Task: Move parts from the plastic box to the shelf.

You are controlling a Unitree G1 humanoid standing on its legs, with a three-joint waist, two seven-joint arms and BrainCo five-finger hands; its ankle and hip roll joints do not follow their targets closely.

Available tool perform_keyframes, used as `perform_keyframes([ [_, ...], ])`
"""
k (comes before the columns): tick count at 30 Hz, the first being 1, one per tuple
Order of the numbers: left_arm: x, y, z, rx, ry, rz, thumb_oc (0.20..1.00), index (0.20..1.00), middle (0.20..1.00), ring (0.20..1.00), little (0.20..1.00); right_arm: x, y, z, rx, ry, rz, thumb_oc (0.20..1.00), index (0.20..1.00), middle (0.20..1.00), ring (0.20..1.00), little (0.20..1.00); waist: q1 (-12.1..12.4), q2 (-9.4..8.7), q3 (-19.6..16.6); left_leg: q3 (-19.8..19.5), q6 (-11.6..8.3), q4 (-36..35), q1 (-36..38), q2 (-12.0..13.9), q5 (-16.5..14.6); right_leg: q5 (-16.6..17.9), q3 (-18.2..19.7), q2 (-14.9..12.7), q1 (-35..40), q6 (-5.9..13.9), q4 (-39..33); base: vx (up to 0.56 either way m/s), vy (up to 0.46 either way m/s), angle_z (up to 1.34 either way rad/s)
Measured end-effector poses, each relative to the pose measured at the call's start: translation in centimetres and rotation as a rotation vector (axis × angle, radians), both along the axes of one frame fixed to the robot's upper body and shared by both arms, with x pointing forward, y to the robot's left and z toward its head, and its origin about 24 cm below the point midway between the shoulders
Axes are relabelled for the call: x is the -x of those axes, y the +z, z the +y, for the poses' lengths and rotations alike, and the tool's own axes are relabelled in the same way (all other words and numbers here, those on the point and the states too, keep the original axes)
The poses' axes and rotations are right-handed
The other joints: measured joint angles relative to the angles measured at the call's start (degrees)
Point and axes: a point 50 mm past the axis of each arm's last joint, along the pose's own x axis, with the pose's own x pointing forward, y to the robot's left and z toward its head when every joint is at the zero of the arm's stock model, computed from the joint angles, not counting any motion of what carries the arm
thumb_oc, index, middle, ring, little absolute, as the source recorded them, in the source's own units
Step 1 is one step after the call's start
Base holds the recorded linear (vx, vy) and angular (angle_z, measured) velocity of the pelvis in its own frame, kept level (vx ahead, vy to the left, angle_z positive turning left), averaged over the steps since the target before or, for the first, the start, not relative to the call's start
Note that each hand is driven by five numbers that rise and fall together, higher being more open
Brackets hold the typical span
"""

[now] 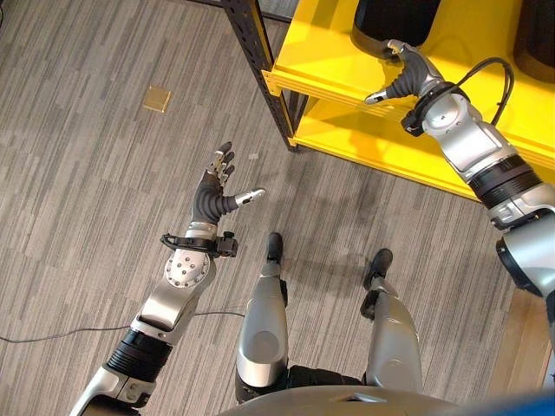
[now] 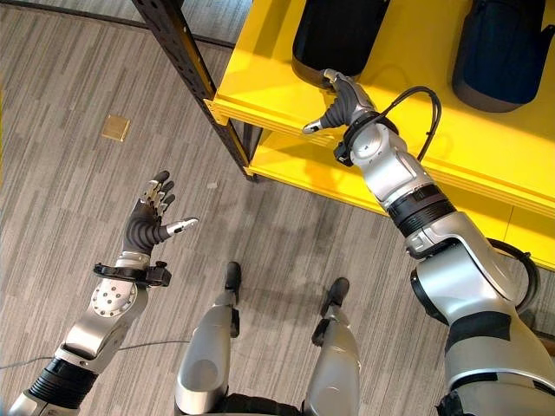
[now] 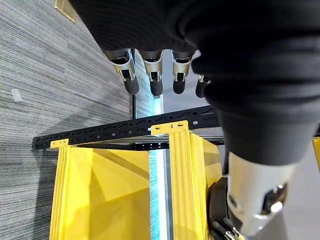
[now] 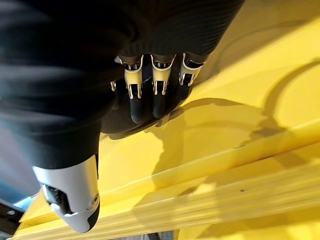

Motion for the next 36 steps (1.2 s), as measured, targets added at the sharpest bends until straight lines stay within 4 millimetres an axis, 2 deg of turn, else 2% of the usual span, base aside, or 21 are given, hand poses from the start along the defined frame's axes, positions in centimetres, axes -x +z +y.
perform_keyframes([
  [4,0.0,0.0,0.0,0.0,0.0,-0.001,1.0,1.0,1.0,1.0,1.0,0.0,0.6,0.1,-0.005,-0.01,-0.033,1.0,1.0,1.0,1.0,1.0,0.07,0.01,0.0,-0.31,-0.03,0.57,-0.76,0.05,-0.05,0.0,-0.08,0.0,-0.44,-0.03,0.28,0.0,-0.002,0.02],
  [18,-0.1,-0.1,0.2,-0.006,0.008,0.007,1.0,1.0,1.0,1.0,1.0,-0.2,0.3,-0.8,-0.058,-0.053,-0.034,1.0,1.0,1.0,1.0,1.0,0.08,0.06,0.01,-0.43,-0.04,0.74,-0.99,0.03,-0.05,-0.03,-0.09,-0.05,-0.66,-0.08,0.43,0.0,0.0,0.0],
  [21,-0.1,-0.3,0.3,-0.007,0.012,0.013,1.0,1.0,1.0,1.0,1.0,-0.5,1.0,-1.5,-0.063,-0.088,-0.041,1.0,1.0,1.0,1.0,1.0,0.14,0.15,0.05,-0.5,-0.04,1.16,-2.05,0.03,-0.05,-0.07,-0.08,-0.13,-1.75,-0.17,0.89,0.0,0.0,0.0],
  [36,-0.1,-0.5,0.6,-0.008,0.037,0.02,1.0,1.0,1.0,1.0,1.0,-0.5,2.7,-1.7,-0.123,-0.101,-0.117,1.0,1.0,1.0,1.0,1.0,0.14,0.2,0.07,-0.64,-0.04,1.33,-2.25,0.03,-0.05,-0.15,-0.12,-0.16,-1.83,-0.26,0.92,0.0,0.0,0.0],
])
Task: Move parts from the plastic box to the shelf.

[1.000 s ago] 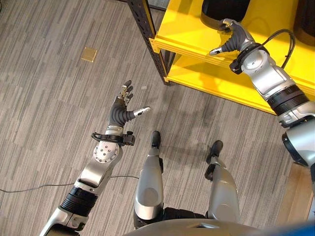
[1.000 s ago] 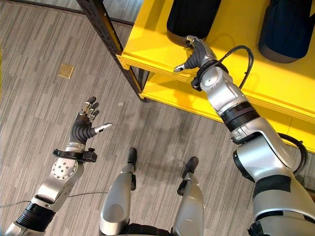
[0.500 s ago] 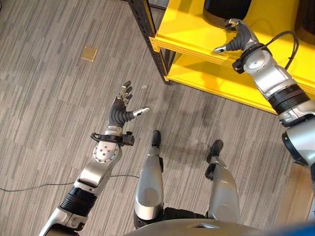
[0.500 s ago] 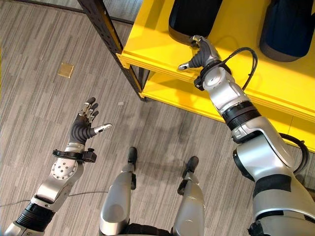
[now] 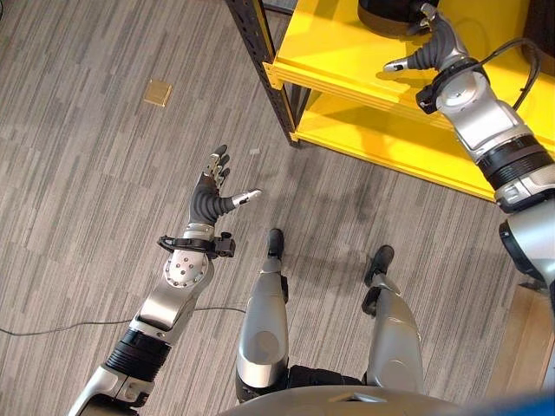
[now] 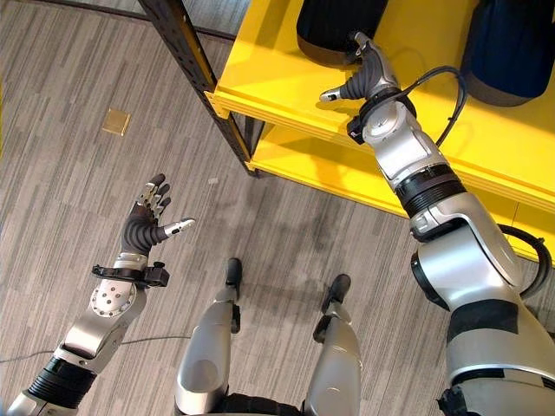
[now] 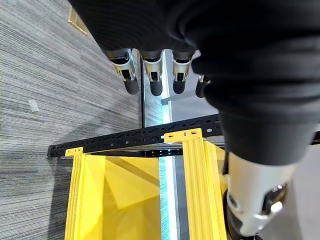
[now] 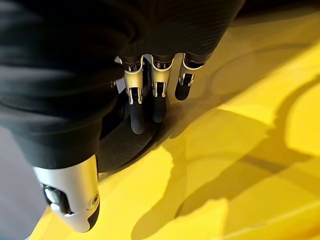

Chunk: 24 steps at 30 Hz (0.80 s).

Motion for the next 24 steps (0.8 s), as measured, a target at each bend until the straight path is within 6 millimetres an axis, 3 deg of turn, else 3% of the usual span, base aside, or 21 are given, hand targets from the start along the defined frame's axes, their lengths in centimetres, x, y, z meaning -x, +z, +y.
perform_keyframes([
  [10,0.0,0.1,0.2,-0.008,0.005,-0.003,1.0,1.0,1.0,1.0,1.0,0.2,0.4,-0.3,-0.052,-0.045,-0.041,1.0,1.0,1.0,1.0,1.0,-0.33,0.23,0.03,-0.25,0.0,0.13,-0.39,-0.08,0.0,0.01,-0.28,-0.1,-0.1,-0.01,0.04,-0.01,0.009,0.01],
  [17,0.1,0.1,0.3,0.004,0.01,-0.015,1.0,1.0,1.0,1.0,1.0,1.8,0.7,2.4,-0.047,0.103,-0.094,1.0,1.0,1.0,1.0,1.0,-1.68,0.25,0.04,-0.1,0.01,0.13,-0.31,-0.06,-0.01,0.02,-0.15,-0.05,-0.12,-0.02,0.02,-0.03,0.004,-0.01],
  [24,0.2,0.1,0.3,0.006,0.011,-0.015,1.0,1.0,1.0,1.0,1.0,3.6,-2.1,3.3,-0.114,0.224,0.004,1.0,1.0,1.0,1.0,1.0,-2.49,0.21,0.03,0.65,0.12,0.02,0.33,-0.06,-0.07,0.17,0.59,0.05,0.03,0.01,-0.02,-0.04,0.006,-0.04],
])
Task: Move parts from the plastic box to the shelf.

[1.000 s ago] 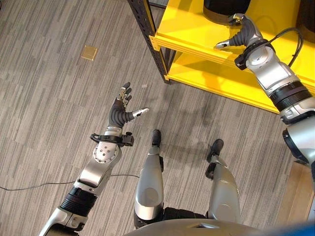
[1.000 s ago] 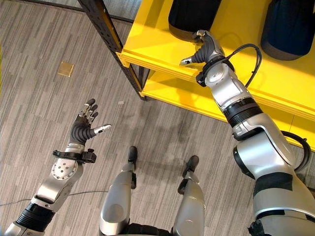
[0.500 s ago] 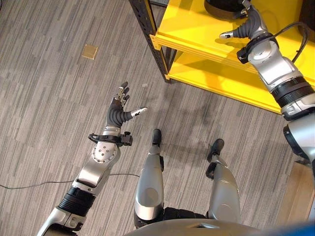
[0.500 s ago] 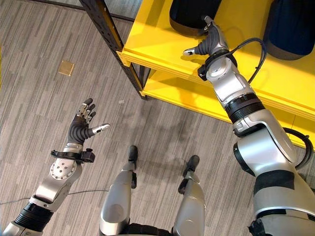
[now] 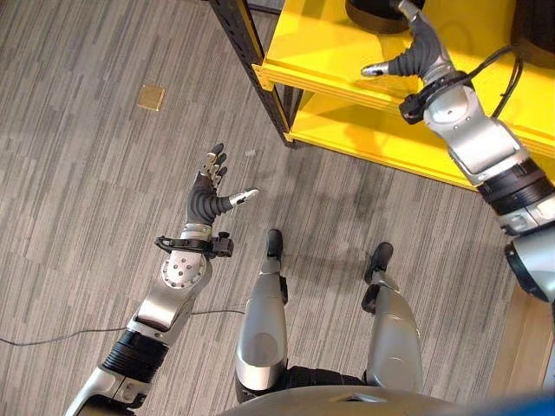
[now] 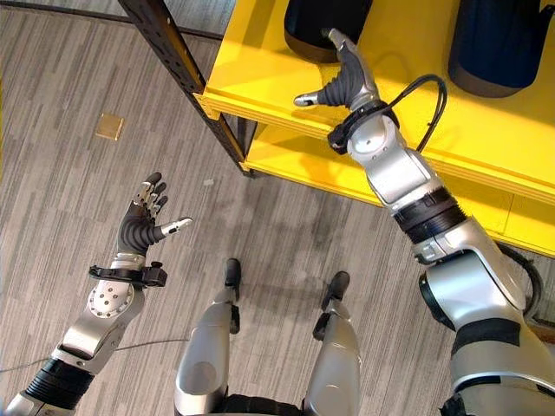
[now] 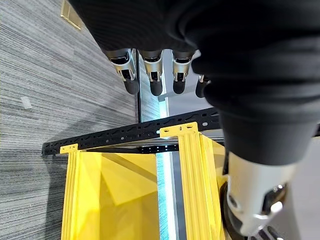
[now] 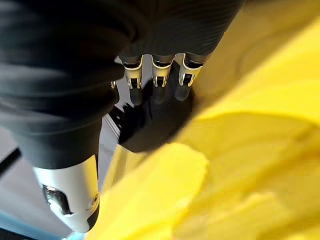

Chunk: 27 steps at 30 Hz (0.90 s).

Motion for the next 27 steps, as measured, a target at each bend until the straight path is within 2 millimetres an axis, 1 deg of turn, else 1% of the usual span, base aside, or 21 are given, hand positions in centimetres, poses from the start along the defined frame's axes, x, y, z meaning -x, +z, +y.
perform_keyframes([
  [2,0.1,-0.2,0.1,0.001,0.004,0.007,1.0,1.0,1.0,1.0,1.0,0.4,-1.1,0.4,-0.015,0.041,0.04,1.0,1.0,1.0,1.0,1.0,-0.29,-0.02,-0.01,0.41,0.11,-0.05,0.36,-0.03,-0.09,0.03,0.44,0.01,0.09,0.05,-0.01,0.0,0.0,-0.06],
  [3,0.2,-0.3,0.1,0.002,0.005,0.008,1.0,1.0,1.0,1.0,1.0,0.3,-1.6,0.4,-0.022,0.052,0.07,1.0,1.0,1.0,1.0,1.0,-0.82,-0.03,0.0,0.43,0.17,-0.05,0.34,-0.03,-0.12,0.03,0.46,0.03,0.04,0.04,-0.1,0.0,0.0,-0.07],
  [6,0.2,-0.3,0.0,0.005,0.004,0.008,1.0,1.0,1.0,1.0,1.0,0.2,-1.8,-0.1,-0.024,0.028,0.085,1.0,1.0,1.0,1.0,1.0,-1.39,-0.03,0.0,0.4,0.36,-0.05,0.37,0.26,-0.24,0.11,0.47,0.34,0.01,-0.09,-0.12,-0.08,-0.003,-0.02],
  [7,0.2,-0.2,-0.1,0.01,0.002,0.005,1.0,1.0,1.0,1.0,1.0,0.8,-2.6,-0.3,-0.042,0.04,0.096,1.0,1.0,1.0,1.0,1.0,-2.0,-0.32,0.05,0.47,0.3,-0.15,0.7,0.33,-0.04,0.31,0.62,0.5,0.23,-0.16,-0.12,-0.13,-0.027,0.01],
  [8,0.8,0.0,-0.1,0.058,0.021,-0.012,1.0,1.0,1.0,1.0,1.0,5.5,-4.9,0.5,-0.082,0.187,0.084,1.0,1.0,1.0,1.0,1.0,-1.8,-0.89,0.2,1.1,0.02,-2.14,3.82,0.2,0.52,0.21,0.54,0.45,2.74,0.04,-0.86,-0.03,-0.03,-0.08],
  [9,1.1,-0.4,0.2,0.061,0.034,0.0,1.0,1.0,1.0,1.0,1.0,6.2,-6.1,1.1,-0.086,0.231,0.132,1.0,1.0,1.0,1.0,1.0,-2.65,-1.26,0.32,1.6,0.15,-2.64,5.87,0.2,0.32,0.22,0.67,0.55,4.48,0.1,-1.57,-0.04,-0.034,-0.13],
  [10,1.3,-0.7,0.3,0.064,0.039,0.014,1.0,1.0,1.0,1.0,1.0,6.7,-7.4,1.2,-0.107,0.254,0.189,1.0,1.0,1.0,1.0,1.0,-3.69,-1.31,0.29,1.95,0.41,-3.58,8.42,0.19,0.07,0.25,0.66,0.69,7.34,0.38,-3.12,-0.02,-0.022,-0.15],
  [11,1.4,-0.7,0.3,0.072,0.037,0.011,1.0,1.0,1.0,1.0,1.0,6.8,-8.2,0.9,-0.117,0.247,0.219,1.0,1.0,1.0,1.0,1.0,-4.53,-1.39,0.28,2.15,0.49,-4.25,10.42,0.2,0.02,0.39,0.65,0.84,9.31,0.56,-4.04,-0.01,-0.026,-0.07],
  [12,1.3,-0.5,0.1,0.116,0.025,0.003,1.0,1.0,1.0,1.0,1.0,6.9,-8.4,0.4,-0.139,0.24,0.233,1.0,1.0,1.0,1.0,1.0,-5.54,-1.54,0.2,2.34,0.46,-4.8,11.51,0.28,-0.17,0.36,0.67,1.0,10.34,0.92,-4.68,0.03,-0.042,-0.08],
  [13,1.2,-0.3,-0.1,0.155,0.015,0.0,1.0,1.0,1.0,1.0,1.0,7.1,-8.6,-0.2,-0.16,0.227,0.234,1.0,1.0,1.0,1.0,1.0,-5.74,-1.62,0.2,2.56,0.45,-5.0,12.0,0.38,-0.14,0.47,0.78,1.11,10.77,0.83,-5.0,0.05,-0.046,-0.16],
  [14,1.3,-0.6,-0.5,0.223,-0.003,0.012,1.0,1.0,1.0,1.0,1.0,7.3,-8.8,-1.1,-0.199,0.215,0.243,1.0,1.0,1.0,1.0,1.0,-5.92,-1.72,0.12,3.31,0.44,-5.37,13.24,0.55,-0.15,0.83,1.32,1.39,11.51,0.96,-5.55,0.07,-0.058,-0.19],
  [15,1.6,-1.2,-0.8,0.296,-0.009,0.034,1.0,1.0,1.0,1.0,1.0,8.0,-9.1,-1.6,-0.27,0.237,0.245,1.0,1.0,1.0,1.0,1.0,-6.03,-1.76,-0.03,3.59,0.46,-6.56,14.86,0.6,-0.06,1.03,1.43,1.68,12.94,1.09,-6.55,0.05,-0.051,-0.2],
  [17,2.5,-2.5,-0.9,0.387,0.004,0.081,1.0,1.0,1.0,1.0,1.0,9.8,-9.8,-1.4,-0.424,0.327,0.25,1.0,1.0,1.0,1.0,1.0,-7.44,-2.54,-1.98,4.17,0.43,-7.73,16.43,1.14,-0.08,1.02,1.46,2.36,14.22,1.04,-7.63,0.05,-0.054,-0.13],
  [19,3.2,-3.4,-1.0,0.445,0.018,0.118,1.0,1.0,1.0,1.0,1.0,10.8,-11.3,-0.7,-0.549,0.384,0.288,1.0,1.0,1.0,1.0,1.0,-8.32,-3.24,-5.13,4.87,0.45,-8.54,16.76,1.6,-0.07,1.48,1.72,3.03,14.27,0.46,-8.7,0.07,-0.064,-0.1],
  [20,3.5,-3.8,-1.7,0.489,-0.022,0.116,1.0,1.0,1.0,1.0,1.0,11.9,-13.0,-1.3,-0.695,0.387,0.305,1.0,1.0,1.0,1.0,1.0,-8.29,-2.88,-6.82,4.93,0.41,-10.23,18.47,1.82,0.27,1.86,1.63,3.55,16.28,0.65,-10.46,0.05,-0.026,-0.02],
  [21,4.0,-3.9,-1.7,0.506,-0.031,0.097,1.0,1.0,1.0,1.0,1.0,12.5,-14.6,-1.4,-0.757,0.369,0.351,1.0,1.0,1.0,1.0,1.0,-8.39,-3.01,-8.7,5.23,0.39,-10.96,19.25,1.85,0.29,1.87,1.6,3.72,16.99,0.7,-11.27,0.03,-0.027,0.0],
  [22,4.7,-4.4,-1.5,0.497,-0.046,0.101,1.0,1.0,1.0,1.0,1.0,13.3,-16.3,-2.0,-0.792,0.348,0.405,1.0,1.0,1.0,1.0,1.0,-9.13,-3.03,-11.16,5.27,0.47,-11.16,19.7,1.74,0.24,2.44,1.66,3.7,17.99,0.99,-13.04,0.02,-0.022,-0.06],
  [23,4.9,-4.5,-1.4,0.5,-0.063,0.105,1.0,1.0,1.0,1.0,1.0,13.6,-17.0,-2.6,-0.83,0.324,0.401,1.0,1.0,1.0,1.0,1.0,-9.15,-2.75,-11.97,5.59,0.35,-12.16,20.68,1.92,0.38,2.83,1.4,3.87,19.19,1.14,-14.35,0.0,0.0,0.0],
  [24,5.3,-4.8,-1.3,0.494,-0.074,0.118,1.0,1.0,1.0,1.0,1.0,14.0,-18.5,-3.3,-0.88,0.268,0.416,1.0,1.0,1.0,1.0,1.0,-9.18,-2.7,-13.35,5.62,0.36,-12.31,21.39,1.84,0.17,3.19,1.07,3.94,20.66,1.3,-15.87,0.0,0.0,0.0],
  [25,5.7,-5.1,-1.1,0.492,-0.071,0.129,1.0,1.0,1.0,1.0,1.0,14.5,-19.7,-3.7,-0.883,0.232,0.458,1.0,1.0,1.0,1.0,1.0,-9.31,-2.55,-15.06,5.9,0.35,-12.32,21.44,1.61,-0.16,3.22,1.16,3.96,20.74,1.41,-16.27,-0.03,-0.001,-0.01],
  [27,6.4,-5.7,-0.7,0.508,-0.072,0.156,1.0,1.0,1.0,1.0,1.0,15.2,-20.8,-4.3,-0.871,0.219,0.502,1.0,1.0,1.0,1.0,1.0,-9.9,-2.34,-16.53,6.37,0.34,-12.32,21.79,1.59,-0.31,3.23,1.17,3.85,20.82,1.45,-16.27,-0.02,-0.004,-0.09],
])
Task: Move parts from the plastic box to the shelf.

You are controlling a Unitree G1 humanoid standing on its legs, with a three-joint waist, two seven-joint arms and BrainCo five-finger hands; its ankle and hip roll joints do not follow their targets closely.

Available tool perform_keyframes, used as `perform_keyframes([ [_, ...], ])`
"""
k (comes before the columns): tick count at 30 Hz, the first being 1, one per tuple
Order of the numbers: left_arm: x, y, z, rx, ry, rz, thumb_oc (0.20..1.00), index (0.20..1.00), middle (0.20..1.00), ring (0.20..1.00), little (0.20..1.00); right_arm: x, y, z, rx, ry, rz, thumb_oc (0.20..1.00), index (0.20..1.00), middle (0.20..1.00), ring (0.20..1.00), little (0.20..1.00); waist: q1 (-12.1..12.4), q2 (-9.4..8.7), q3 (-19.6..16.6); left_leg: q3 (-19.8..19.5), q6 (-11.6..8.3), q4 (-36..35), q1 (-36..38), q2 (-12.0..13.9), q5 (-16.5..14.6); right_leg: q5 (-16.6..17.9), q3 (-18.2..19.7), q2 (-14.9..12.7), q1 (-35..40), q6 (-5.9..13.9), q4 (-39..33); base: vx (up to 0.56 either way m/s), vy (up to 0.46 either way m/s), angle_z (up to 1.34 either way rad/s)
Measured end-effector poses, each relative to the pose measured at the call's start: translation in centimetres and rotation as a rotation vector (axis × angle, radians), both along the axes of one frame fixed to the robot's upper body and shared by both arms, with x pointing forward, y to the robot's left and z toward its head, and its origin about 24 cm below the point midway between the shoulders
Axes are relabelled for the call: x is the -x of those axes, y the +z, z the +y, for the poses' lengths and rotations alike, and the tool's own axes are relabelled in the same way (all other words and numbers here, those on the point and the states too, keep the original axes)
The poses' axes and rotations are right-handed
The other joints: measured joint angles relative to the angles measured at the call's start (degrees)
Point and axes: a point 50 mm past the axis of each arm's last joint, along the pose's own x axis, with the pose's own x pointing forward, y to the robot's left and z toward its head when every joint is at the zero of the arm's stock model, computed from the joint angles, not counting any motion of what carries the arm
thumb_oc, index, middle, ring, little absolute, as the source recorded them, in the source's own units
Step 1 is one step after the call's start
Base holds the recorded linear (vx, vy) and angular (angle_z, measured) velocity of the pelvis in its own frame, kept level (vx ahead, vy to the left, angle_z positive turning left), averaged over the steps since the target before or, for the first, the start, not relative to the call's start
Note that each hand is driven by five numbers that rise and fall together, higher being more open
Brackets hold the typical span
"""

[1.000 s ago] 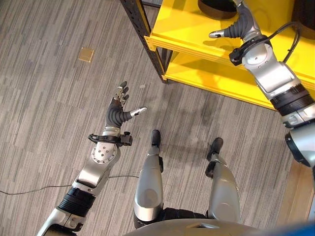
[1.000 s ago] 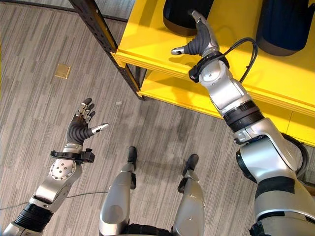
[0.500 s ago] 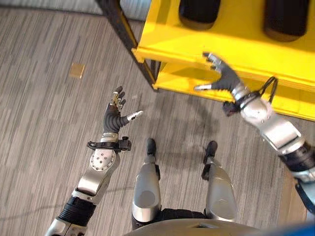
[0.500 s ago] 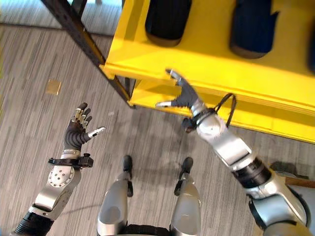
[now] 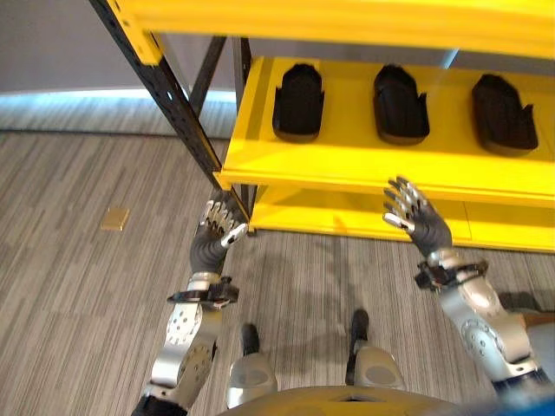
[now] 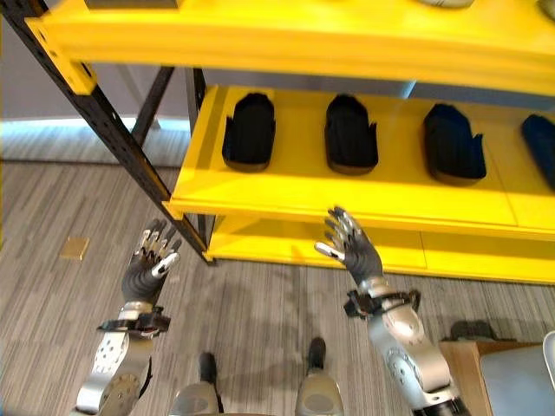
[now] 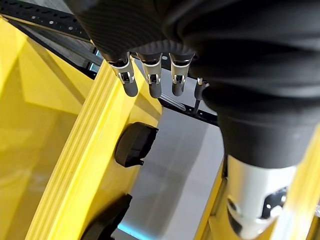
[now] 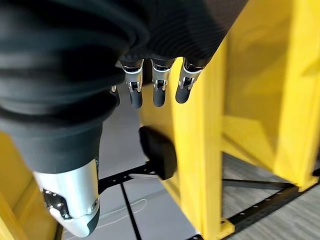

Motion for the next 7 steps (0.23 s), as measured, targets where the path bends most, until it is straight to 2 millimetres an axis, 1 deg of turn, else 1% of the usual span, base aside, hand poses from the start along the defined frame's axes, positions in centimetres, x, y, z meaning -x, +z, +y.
perform_keyframes([
  [3,0.7,-0.6,0.5,0.011,-0.021,0.027,1.0,1.0,1.0,1.0,1.0,0.7,-0.7,-0.4,0.005,0.005,0.018,1.0,1.0,1.0,1.0,1.0,-0.66,0.21,-0.85,0.26,0.1,-0.14,0.67,-0.09,-0.13,-0.19,0.01,-0.02,0.53,0.35,0.0,-0.01,-0.004,-0.05],
  [4,0.8,-0.7,0.6,0.008,-0.024,0.033,1.0,1.0,1.0,1.0,1.0,0.9,-0.9,-0.5,0.006,0.003,0.026,1.0,1.0,1.0,1.0,1.0,-0.79,0.22,-1.49,0.26,0.15,-0.28,0.67,-0.07,-0.2,-0.2,0.01,-0.01,0.55,0.36,0.0,0.0,0.0,0.0],
  [5,1.2,-1.0,0.7,0.01,-0.035,0.046,1.0,1.0,1.0,1.0,1.0,1.5,-1.5,-0.7,0.007,-0.007,0.053,1.0,1.0,1.0,1.0,1.0,-0.75,0.3,-3.28,0.24,0.04,-0.29,0.65,0.22,-0.3,-0.22,0.02,-0.05,0.76,0.38,-0.02,0.0,0.0,0.0],
  [7,1.6,-1.3,0.8,0.009,-0.033,0.063,1.0,1.0,1.0,1.0,1.0,1.9,-1.8,-0.8,0.006,-0.012,0.068,1.0,1.0,1.0,1.0,1.0,-0.66,0.29,-4.24,0.22,0.02,-0.3,0.69,0.18,-0.32,-0.24,0.04,-0.15,0.81,0.36,-0.02,0.02,-0.001,0.0],
])
